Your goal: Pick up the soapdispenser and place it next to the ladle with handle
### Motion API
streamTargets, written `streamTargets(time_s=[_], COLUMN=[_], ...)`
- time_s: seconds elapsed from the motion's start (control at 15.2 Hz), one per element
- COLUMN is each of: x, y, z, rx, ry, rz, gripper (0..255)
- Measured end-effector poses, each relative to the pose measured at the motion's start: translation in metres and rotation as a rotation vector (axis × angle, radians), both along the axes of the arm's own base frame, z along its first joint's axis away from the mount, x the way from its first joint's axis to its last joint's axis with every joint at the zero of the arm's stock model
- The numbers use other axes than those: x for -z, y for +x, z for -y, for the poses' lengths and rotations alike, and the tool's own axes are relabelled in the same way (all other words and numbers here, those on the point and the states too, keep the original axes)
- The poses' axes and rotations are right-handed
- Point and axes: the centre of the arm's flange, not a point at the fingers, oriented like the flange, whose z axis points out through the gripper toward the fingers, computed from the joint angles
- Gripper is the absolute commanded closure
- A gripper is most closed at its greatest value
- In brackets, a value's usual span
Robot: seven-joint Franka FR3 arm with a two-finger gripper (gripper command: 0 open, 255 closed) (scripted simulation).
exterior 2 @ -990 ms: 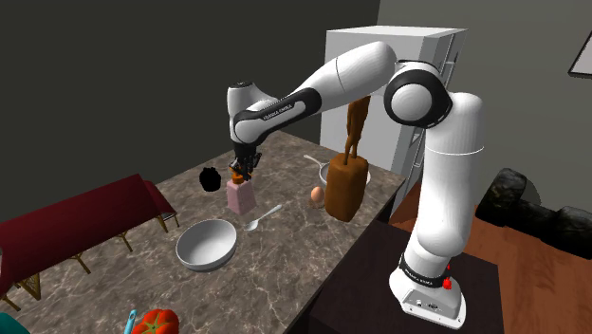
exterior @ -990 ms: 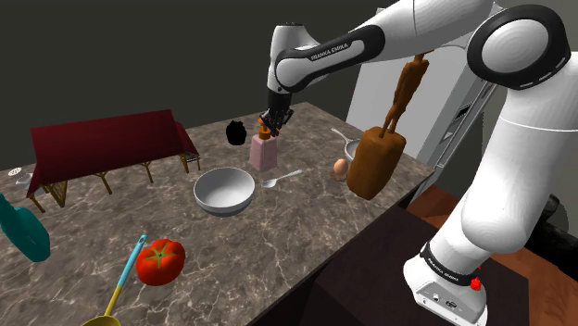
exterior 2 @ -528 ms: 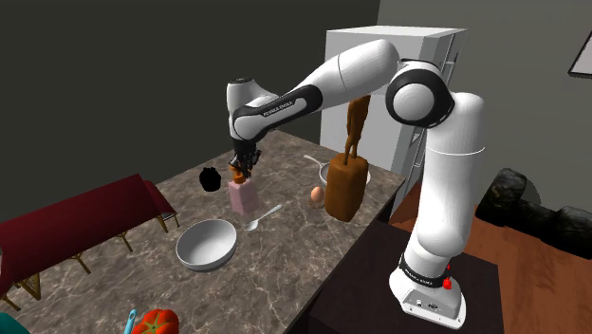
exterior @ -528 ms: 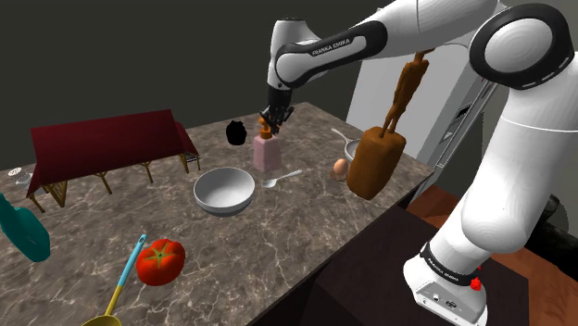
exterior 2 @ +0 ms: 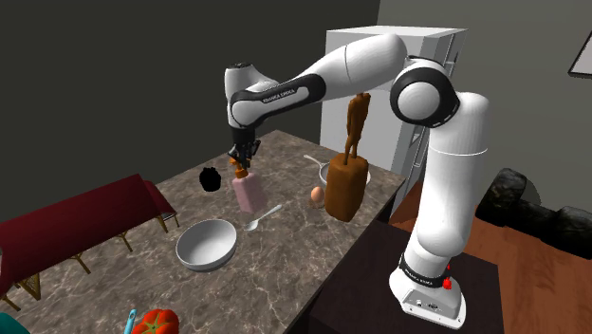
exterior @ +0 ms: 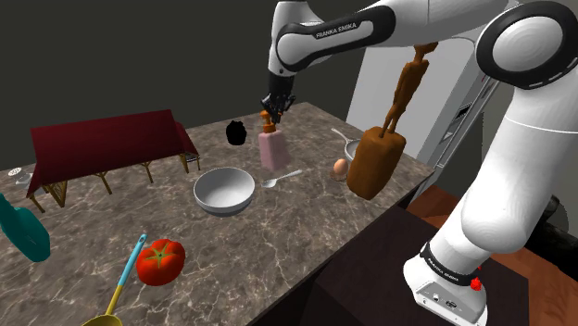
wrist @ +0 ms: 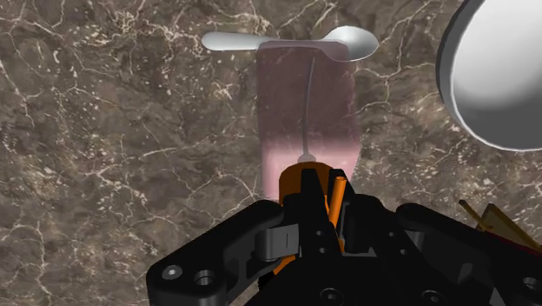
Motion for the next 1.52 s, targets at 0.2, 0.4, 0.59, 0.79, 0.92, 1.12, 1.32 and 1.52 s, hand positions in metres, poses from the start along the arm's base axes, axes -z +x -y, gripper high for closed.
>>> streamTargets(time_s=[0.2, 0.4, 0.59, 0.79, 0.92, 1.12, 1.32, 1.52], x=[-0.017, -0.034, -0.048, -0.064, -0.074, -0.090, -0.107, -0.124], y=[-0.001, 0.000, 0.000, 0.000, 0.000, 0.001, -0.001, 0.000], z=[-0.001, 0.000, 0.000, -0.001, -0.001, -0.001, -0.001, 0.000], rx=[0.000, 0.000, 0.000, 0.000, 0.000, 0.000, 0.000, 0.000], ry=[0.000, 0.000, 0.000, 0.000, 0.000, 0.000, 0.000, 0.000], rz=[0.000, 0.000, 0.000, 0.000, 0.000, 0.000, 0.000, 0.000], gripper=[255, 255, 255, 255, 255, 255, 255, 255])
